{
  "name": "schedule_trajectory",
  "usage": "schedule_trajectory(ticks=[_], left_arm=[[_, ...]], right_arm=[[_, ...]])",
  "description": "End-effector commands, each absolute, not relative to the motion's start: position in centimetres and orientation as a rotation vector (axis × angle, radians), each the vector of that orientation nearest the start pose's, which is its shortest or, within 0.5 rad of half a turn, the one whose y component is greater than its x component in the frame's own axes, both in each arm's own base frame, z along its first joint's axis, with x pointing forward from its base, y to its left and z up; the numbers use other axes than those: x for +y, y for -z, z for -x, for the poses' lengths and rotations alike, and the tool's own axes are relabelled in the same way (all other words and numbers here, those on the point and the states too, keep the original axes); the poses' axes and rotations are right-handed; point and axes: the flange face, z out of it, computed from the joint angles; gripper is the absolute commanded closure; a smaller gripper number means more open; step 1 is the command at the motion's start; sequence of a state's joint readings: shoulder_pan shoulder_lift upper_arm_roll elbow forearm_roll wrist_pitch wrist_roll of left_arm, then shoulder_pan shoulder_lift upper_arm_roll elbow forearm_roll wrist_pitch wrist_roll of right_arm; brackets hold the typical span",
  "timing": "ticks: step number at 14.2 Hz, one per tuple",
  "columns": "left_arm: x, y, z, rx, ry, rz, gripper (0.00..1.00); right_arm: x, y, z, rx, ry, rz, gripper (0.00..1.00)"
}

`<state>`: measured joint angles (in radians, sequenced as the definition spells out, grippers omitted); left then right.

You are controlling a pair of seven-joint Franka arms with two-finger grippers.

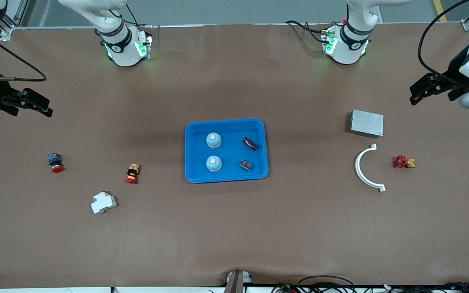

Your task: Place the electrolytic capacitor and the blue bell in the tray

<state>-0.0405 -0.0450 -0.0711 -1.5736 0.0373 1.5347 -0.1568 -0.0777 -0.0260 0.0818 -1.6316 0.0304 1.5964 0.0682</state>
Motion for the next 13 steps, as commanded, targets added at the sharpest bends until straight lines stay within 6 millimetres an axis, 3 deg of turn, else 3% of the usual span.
schedule_trajectory(ticks=[1,13], left_arm=[[-5.3,-65.7,-52.5,0.001,0.017,3.126,0.0],[-5.1,-66.8,-52.4,0.005,0.009,3.112,0.0]], right_arm=[[0.8,-61.2,-54.2,0.087,-0.002,3.096,0.0],[-0.2,-62.0,-54.2,0.042,0.036,3.132,0.0]])
